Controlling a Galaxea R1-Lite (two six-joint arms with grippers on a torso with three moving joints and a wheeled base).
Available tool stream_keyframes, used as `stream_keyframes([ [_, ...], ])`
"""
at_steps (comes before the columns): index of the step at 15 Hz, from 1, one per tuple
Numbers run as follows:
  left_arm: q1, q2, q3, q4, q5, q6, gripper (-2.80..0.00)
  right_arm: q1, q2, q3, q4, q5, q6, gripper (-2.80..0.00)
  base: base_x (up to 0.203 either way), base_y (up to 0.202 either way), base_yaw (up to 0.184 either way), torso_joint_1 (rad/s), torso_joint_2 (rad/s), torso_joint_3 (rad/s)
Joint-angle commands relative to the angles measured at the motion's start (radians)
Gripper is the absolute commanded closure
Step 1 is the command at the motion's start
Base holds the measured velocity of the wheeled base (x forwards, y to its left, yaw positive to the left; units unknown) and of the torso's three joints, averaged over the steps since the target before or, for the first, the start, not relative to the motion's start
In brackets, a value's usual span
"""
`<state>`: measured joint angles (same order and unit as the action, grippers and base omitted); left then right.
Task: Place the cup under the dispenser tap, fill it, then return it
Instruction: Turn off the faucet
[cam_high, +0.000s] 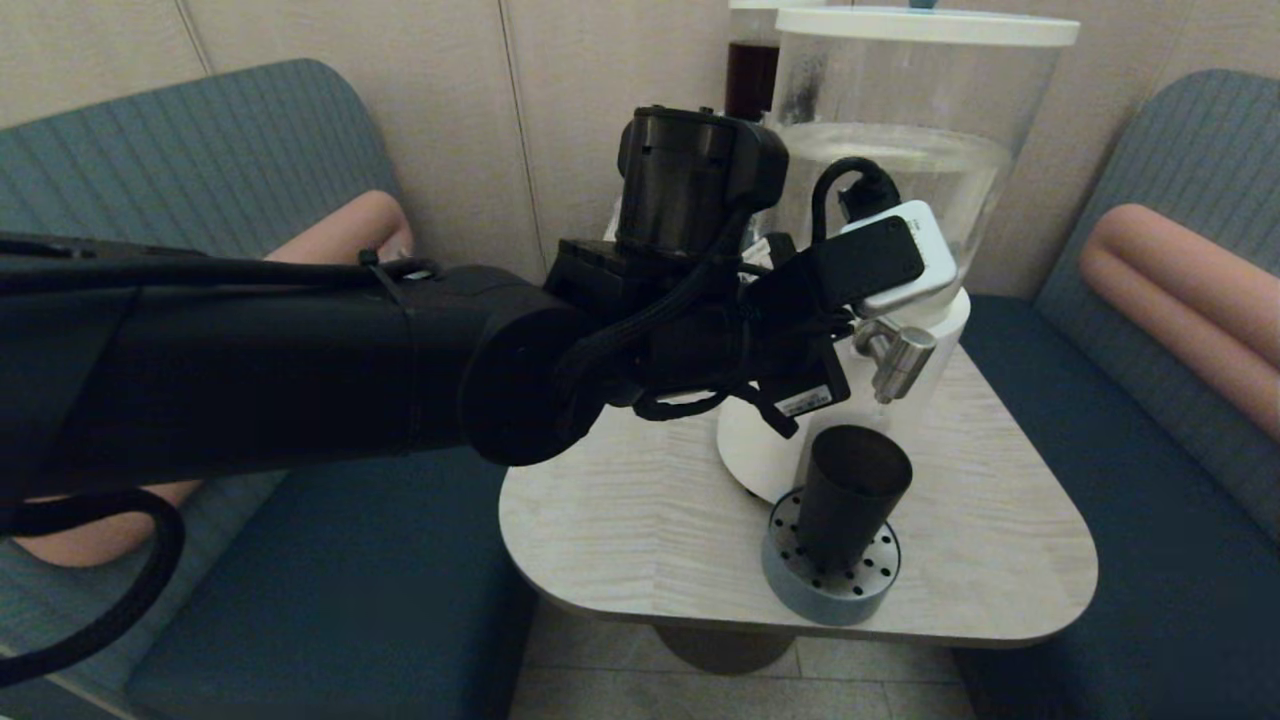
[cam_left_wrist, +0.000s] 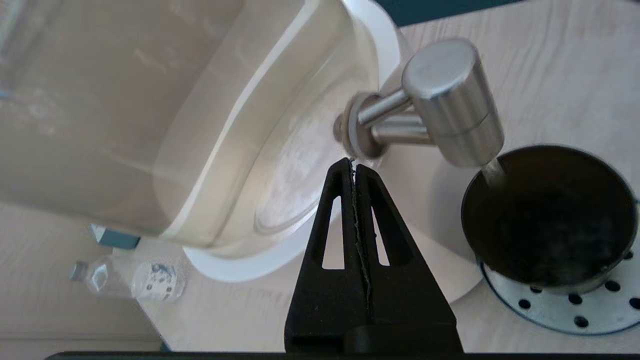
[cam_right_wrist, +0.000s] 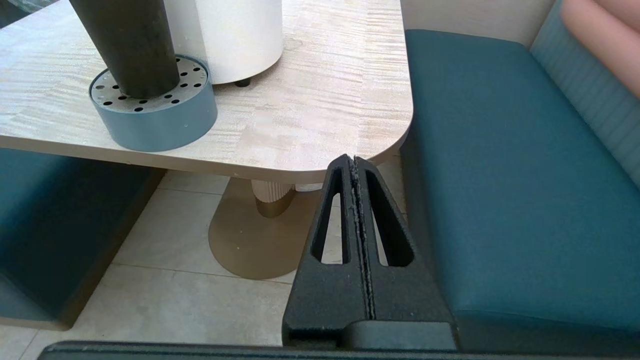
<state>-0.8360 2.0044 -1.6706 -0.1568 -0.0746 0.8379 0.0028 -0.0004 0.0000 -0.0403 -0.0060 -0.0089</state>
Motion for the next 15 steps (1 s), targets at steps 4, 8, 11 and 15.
stream_keyframes([
  [4, -0.011, 0.010, -0.004, -0.003, -0.022, -0.007, 0.00, 0.000, 0.001, 0.014, 0.000, 0.000, 0.000, 0.00, 0.000, 0.000, 0.000, 0.000, 0.00, 0.000],
  [8, -0.018, -0.003, -0.002, -0.018, -0.030, -0.028, 0.00, 0.000, 0.000, 0.014, -0.001, 0.000, 0.000, 0.00, 0.000, 0.000, 0.000, 0.000, 0.00, 0.000],
  [11, -0.020, -0.012, 0.020, -0.042, -0.028, -0.026, 0.00, 0.000, 0.000, 0.015, -0.001, 0.000, 0.000, 0.00, 0.000, 0.000, 0.000, 0.000, 0.00, 0.000],
  [15, -0.021, -0.015, 0.033, -0.044, -0.031, -0.025, 0.00, 0.000, 0.000, 0.014, -0.001, 0.000, 0.000, 0.00, 0.000, 0.000, 0.000, 0.000, 0.00, 0.000],
])
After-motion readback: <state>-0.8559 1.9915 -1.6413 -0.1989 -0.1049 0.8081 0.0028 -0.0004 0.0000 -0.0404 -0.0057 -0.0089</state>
